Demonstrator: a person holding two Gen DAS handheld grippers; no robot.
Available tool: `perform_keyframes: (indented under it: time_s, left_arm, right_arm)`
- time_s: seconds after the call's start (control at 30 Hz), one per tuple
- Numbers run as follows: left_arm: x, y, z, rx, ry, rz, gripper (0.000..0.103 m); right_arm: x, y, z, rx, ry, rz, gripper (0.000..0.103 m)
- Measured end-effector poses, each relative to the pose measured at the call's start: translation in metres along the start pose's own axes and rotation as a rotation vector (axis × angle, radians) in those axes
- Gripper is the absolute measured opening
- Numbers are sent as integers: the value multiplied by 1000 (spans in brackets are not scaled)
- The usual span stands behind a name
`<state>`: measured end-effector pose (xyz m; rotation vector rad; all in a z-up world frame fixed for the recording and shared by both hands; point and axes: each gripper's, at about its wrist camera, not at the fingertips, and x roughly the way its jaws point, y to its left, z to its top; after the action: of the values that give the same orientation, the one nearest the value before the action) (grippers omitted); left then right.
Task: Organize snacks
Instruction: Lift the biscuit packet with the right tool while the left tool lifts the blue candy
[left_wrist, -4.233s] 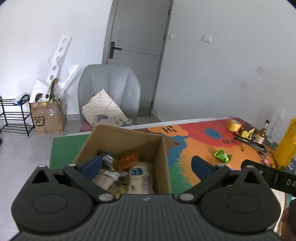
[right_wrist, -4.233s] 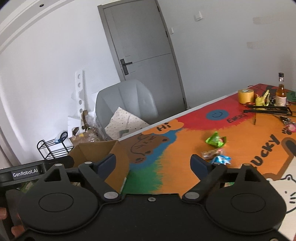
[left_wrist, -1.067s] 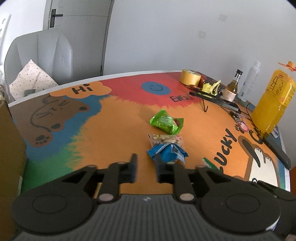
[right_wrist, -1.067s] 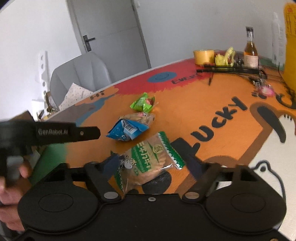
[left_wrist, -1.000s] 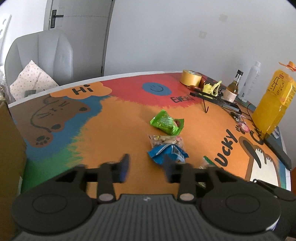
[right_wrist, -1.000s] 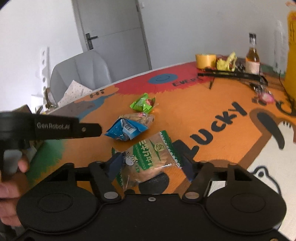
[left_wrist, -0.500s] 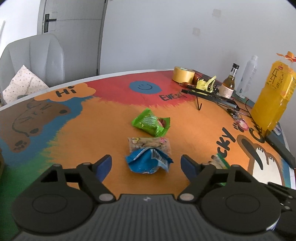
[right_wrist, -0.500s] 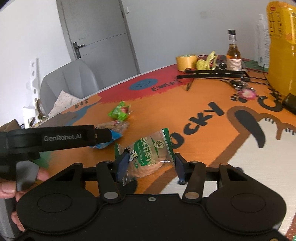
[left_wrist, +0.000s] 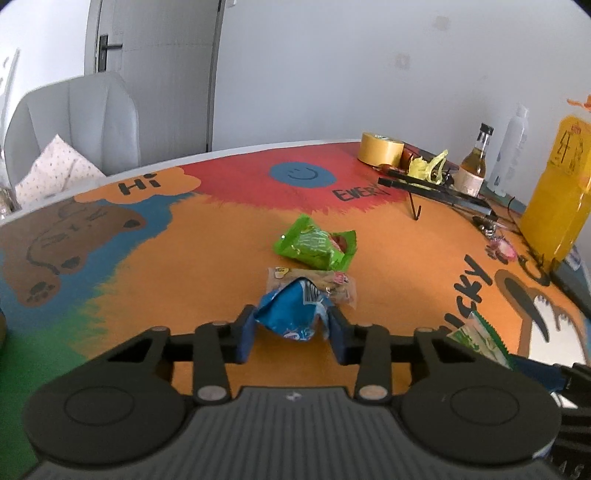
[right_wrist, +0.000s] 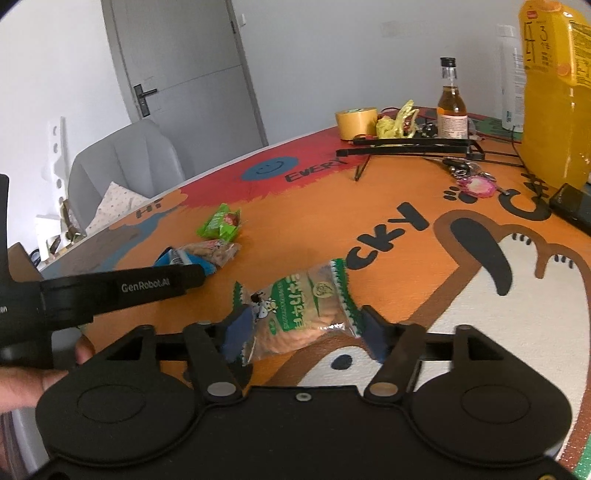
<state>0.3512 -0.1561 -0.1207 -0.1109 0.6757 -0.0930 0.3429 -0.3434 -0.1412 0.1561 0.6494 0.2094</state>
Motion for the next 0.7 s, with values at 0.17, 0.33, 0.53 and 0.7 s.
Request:
perform_keyframes:
  time_s: [0.17,0.33,0.53,0.7]
  left_arm:
    - [-8,10,-1,-25,3,1,35]
    - [-19,20,0,-45,-3,16,35]
    - [-33,32,-1,-63,-10,30,35]
    - [-45,40,-2,-73,-14,34,35]
  right_arm:
    - [6,7,0,-49,6,4,86]
    - [12,13,1,-86,0,-19,87]
    - [19,16,6,-101,4,-36,96]
    - [29,24,7,-155,41,-86,103]
